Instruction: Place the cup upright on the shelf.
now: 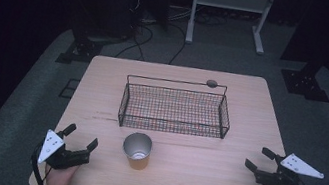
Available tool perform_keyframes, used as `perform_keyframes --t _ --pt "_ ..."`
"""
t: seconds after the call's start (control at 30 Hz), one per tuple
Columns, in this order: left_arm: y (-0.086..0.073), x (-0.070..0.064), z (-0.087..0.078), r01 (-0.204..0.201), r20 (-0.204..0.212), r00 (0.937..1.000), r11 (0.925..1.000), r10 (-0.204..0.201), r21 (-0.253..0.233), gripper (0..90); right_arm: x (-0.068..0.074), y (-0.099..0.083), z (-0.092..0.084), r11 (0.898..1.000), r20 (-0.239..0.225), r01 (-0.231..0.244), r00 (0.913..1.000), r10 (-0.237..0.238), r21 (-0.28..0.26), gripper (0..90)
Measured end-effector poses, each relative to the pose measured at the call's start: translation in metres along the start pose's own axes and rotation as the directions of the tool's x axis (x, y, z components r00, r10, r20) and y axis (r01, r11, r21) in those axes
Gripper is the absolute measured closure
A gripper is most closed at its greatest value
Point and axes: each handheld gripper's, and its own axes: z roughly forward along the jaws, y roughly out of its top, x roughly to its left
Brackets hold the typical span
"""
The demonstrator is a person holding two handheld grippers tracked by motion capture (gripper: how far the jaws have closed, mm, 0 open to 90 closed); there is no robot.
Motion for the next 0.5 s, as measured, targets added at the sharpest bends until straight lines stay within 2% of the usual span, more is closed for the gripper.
perform_keyframes --t 0.3,0.5 --pt "-0.0002 -0.0005 0.0003 -0.001 0.010 1.0000 1.0000 0.001 -0.001 2.5 -0.0001 0.0001 0.0004 1.000 0.001 0.002 1.0000 -0.002 0.003 13.5" --pt "-0.0001 -0.0047 0.0022 -0.014 0.055 0.9984 0.9999 0.014 0.008 2.4 0.0003 0.0002 0.0008 1.000 0.002 0.002 1.0000 -0.002 0.006 13.6"
